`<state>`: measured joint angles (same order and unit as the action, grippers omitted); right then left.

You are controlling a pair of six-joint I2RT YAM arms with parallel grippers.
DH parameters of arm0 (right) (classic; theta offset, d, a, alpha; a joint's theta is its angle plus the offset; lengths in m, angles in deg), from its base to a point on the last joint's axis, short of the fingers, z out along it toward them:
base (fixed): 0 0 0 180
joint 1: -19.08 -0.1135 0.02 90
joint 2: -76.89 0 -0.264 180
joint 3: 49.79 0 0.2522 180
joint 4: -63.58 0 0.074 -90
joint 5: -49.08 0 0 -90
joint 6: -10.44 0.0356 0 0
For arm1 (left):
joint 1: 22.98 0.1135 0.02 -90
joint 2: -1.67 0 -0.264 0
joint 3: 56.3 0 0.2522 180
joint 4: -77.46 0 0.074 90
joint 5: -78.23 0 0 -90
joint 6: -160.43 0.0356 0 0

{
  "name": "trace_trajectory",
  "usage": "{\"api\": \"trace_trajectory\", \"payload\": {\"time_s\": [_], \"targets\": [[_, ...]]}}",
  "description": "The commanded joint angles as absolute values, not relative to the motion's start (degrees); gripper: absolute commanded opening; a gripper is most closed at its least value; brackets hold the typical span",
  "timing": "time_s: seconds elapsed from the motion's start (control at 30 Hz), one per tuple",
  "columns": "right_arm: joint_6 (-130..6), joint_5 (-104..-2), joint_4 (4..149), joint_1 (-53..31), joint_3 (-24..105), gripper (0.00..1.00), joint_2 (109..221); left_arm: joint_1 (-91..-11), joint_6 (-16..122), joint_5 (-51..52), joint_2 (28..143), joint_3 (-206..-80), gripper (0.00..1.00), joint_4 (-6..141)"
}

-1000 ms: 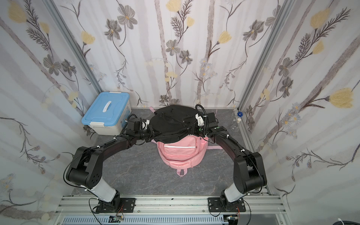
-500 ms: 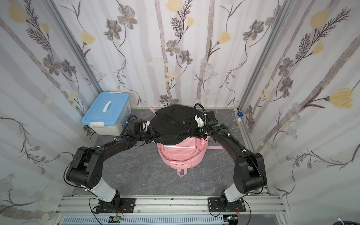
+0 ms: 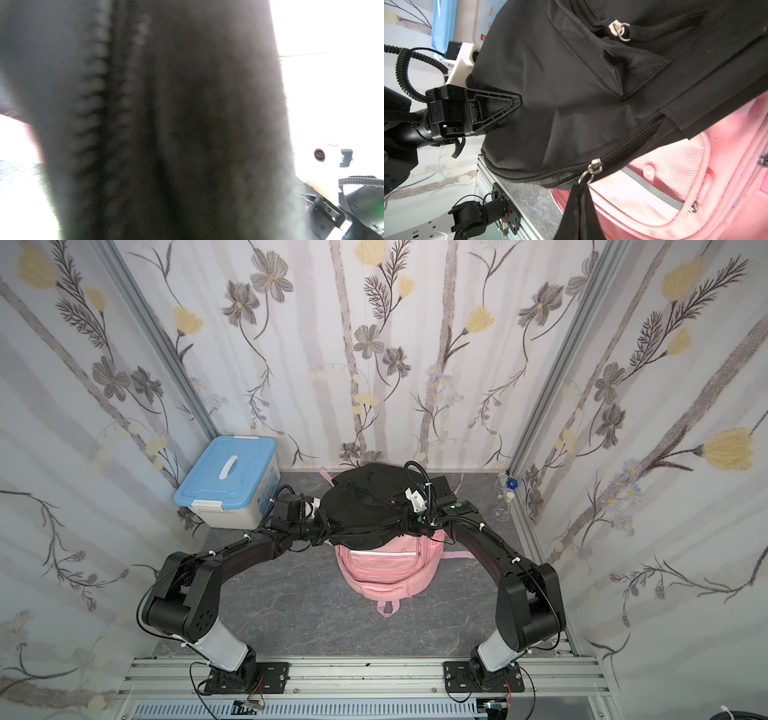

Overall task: Zip up the backpack
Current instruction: Zip the zipper on the backpack.

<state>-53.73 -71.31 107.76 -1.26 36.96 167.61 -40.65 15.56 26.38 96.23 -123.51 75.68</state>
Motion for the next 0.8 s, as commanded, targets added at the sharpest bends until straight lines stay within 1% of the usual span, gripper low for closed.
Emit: {"api": "trace_trajectory", "payload": {"time_s": [0.0,0.77], "targets": [[-54.4,-74.0,109.4,-1.9,37.9,0.0,167.9,-40.7,15.5,25.3,96.5,-124.2,0.0,78.4],[-54.1,-76.0,110.1,-7.1,40.1,0.0,168.1,-41.1,15.2,25.1,97.0,-124.8,0.0,78.3]]}}
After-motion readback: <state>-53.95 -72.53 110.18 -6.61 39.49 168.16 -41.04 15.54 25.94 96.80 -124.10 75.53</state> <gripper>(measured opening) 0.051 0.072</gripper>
